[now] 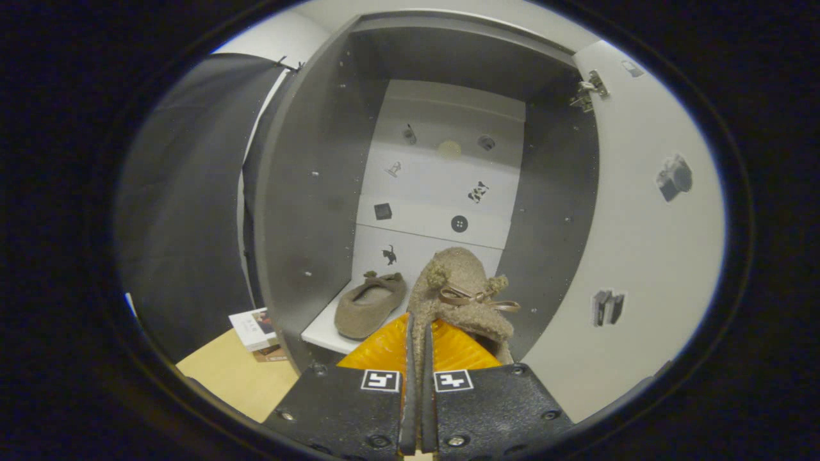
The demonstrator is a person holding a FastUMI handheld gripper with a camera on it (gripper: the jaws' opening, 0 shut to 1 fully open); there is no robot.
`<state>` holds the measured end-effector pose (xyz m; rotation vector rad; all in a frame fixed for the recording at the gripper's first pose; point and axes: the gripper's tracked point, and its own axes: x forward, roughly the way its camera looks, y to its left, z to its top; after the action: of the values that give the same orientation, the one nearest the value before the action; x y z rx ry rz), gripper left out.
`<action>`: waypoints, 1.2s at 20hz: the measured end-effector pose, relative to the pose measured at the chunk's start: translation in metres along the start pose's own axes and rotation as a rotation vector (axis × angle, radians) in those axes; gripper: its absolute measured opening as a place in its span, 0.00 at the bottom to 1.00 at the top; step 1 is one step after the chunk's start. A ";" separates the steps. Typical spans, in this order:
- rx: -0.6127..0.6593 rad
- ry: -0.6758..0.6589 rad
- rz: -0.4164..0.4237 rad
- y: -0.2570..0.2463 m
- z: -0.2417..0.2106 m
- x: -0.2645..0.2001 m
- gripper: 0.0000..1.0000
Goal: Open the shoe cabinet door, grab the shoes and put them into the shoe cabinet, then close the shoe cabinet door.
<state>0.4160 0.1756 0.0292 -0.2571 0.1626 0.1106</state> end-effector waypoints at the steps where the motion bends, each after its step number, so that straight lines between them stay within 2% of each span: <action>1: -0.010 0.008 -0.013 -0.004 -0.002 0.015 0.07; 6: -0.082 0.073 -0.026 -0.018 -0.021 0.088 0.06; 10: -0.167 0.049 -0.062 -0.027 -0.020 0.130 0.07; 13: -0.168 0.059 -0.042 -0.019 -0.030 0.155 0.08; 16: -0.146 0.054 -0.064 -0.018 -0.037 0.172 0.09; 20: -0.096 0.066 -0.060 -0.015 -0.042 0.177 0.28; 22: -0.092 0.039 -0.099 -0.021 -0.032 0.169 0.54; 24: -0.102 -0.014 -0.134 -0.025 -0.018 0.153 0.70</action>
<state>0.5673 0.1601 -0.0080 -0.3677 0.1253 -0.0128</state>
